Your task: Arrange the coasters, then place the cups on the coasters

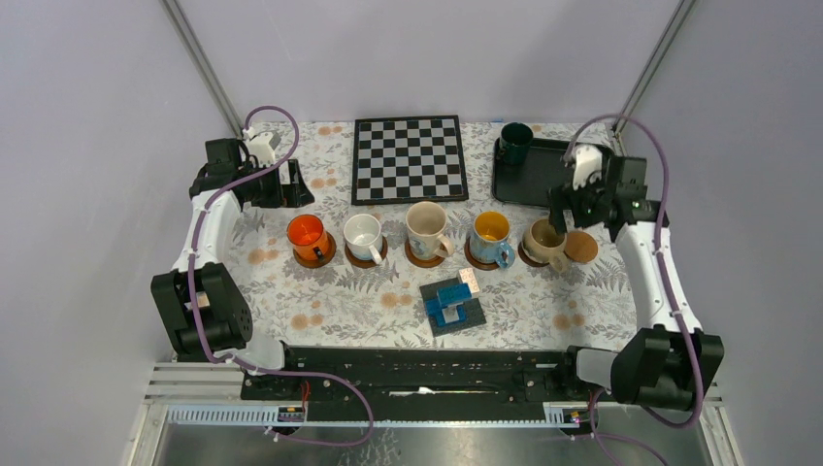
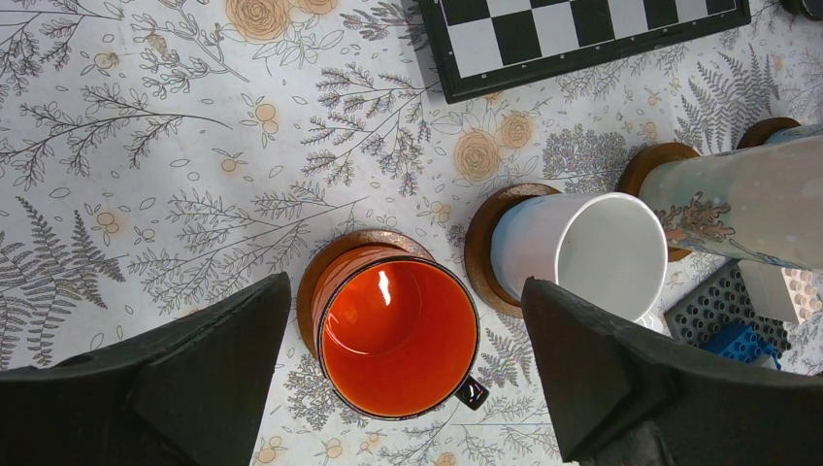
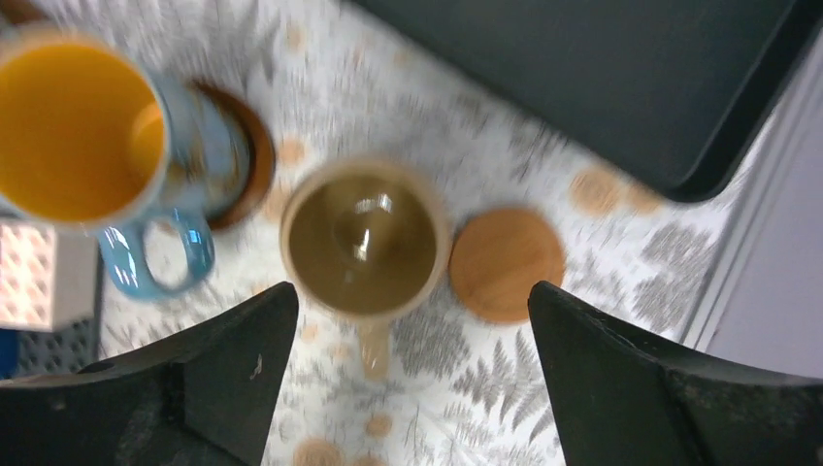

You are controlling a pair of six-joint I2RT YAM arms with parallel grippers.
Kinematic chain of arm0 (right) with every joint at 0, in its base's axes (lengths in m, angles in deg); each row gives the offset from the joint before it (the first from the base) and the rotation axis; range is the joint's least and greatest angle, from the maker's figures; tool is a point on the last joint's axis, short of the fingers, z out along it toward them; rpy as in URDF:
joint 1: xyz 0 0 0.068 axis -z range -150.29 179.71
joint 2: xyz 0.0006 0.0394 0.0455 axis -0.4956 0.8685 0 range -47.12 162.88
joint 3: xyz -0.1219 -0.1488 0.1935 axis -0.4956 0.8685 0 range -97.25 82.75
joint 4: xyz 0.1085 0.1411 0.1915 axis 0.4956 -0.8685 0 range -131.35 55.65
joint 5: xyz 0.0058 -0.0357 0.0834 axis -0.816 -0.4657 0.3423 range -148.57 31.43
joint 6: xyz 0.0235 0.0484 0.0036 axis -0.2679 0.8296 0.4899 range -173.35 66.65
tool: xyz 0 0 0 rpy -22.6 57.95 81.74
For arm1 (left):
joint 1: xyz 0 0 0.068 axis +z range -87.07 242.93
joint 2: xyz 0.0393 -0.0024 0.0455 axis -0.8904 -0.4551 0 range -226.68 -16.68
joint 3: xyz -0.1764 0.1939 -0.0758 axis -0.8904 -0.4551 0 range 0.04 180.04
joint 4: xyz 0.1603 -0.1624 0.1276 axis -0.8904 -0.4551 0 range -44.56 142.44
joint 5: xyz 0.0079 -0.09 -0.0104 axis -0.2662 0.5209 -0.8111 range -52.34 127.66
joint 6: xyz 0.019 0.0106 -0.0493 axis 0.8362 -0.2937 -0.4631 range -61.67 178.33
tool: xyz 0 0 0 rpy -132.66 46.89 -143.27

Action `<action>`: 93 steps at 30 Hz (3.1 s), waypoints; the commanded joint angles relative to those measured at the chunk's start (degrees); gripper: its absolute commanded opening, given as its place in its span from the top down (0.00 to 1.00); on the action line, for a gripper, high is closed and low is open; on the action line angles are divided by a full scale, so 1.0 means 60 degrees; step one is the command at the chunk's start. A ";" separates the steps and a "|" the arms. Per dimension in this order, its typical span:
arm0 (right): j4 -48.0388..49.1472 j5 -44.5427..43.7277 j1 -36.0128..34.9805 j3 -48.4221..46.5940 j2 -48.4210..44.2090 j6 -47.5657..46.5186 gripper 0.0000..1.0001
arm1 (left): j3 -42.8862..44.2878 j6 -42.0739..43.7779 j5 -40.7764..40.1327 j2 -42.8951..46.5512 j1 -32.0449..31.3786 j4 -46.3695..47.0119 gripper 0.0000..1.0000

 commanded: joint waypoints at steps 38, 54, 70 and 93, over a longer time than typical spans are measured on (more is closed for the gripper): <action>0.1721 -0.6137 -0.3139 -1.0407 1.1019 0.7134 0.00 | 0.0166 0.0091 -0.0868 0.0541 0.0009 0.0081 0.01; 0.1237 -0.3729 -0.1871 -1.0091 1.0714 0.5929 0.01 | 0.0181 0.0097 -0.0816 0.0425 0.0011 0.0029 0.01; -0.0398 -0.1176 -0.1389 -1.1760 1.1851 0.3317 0.20 | 0.0122 0.0051 -0.0855 0.0503 0.0002 0.0029 0.01; 0.0016 -0.1437 -0.1190 -1.1371 1.1386 0.2695 1.00 | 0.0110 0.0081 -0.0817 0.0582 0.0008 -0.0058 0.01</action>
